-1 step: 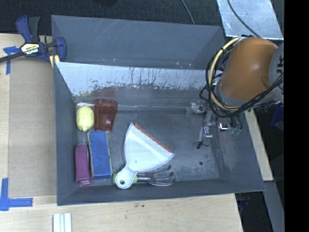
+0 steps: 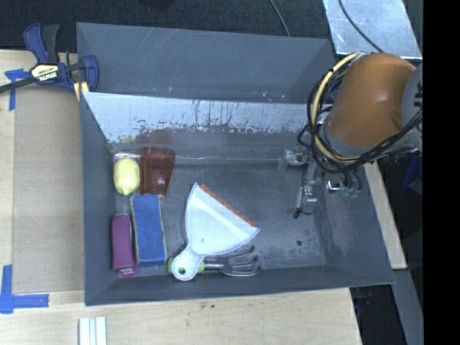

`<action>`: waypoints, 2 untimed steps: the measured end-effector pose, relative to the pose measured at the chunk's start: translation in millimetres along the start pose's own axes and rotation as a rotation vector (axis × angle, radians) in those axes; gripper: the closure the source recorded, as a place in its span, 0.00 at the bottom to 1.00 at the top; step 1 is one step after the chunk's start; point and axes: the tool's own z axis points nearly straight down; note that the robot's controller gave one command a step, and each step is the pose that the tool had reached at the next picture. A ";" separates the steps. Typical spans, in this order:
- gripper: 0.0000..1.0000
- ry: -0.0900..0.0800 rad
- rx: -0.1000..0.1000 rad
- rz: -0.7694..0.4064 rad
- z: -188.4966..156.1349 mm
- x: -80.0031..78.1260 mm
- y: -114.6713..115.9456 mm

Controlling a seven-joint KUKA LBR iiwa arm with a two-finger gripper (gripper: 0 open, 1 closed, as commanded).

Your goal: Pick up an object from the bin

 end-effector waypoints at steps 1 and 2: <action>0.00 -0.001 0.000 -0.260 84.9 27.3 60.7; 0.00 -0.009 0.000 -0.201 76.1 20.8 113.8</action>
Offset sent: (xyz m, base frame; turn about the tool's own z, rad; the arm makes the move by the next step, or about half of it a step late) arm -0.0214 0.1126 -0.0770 -0.1995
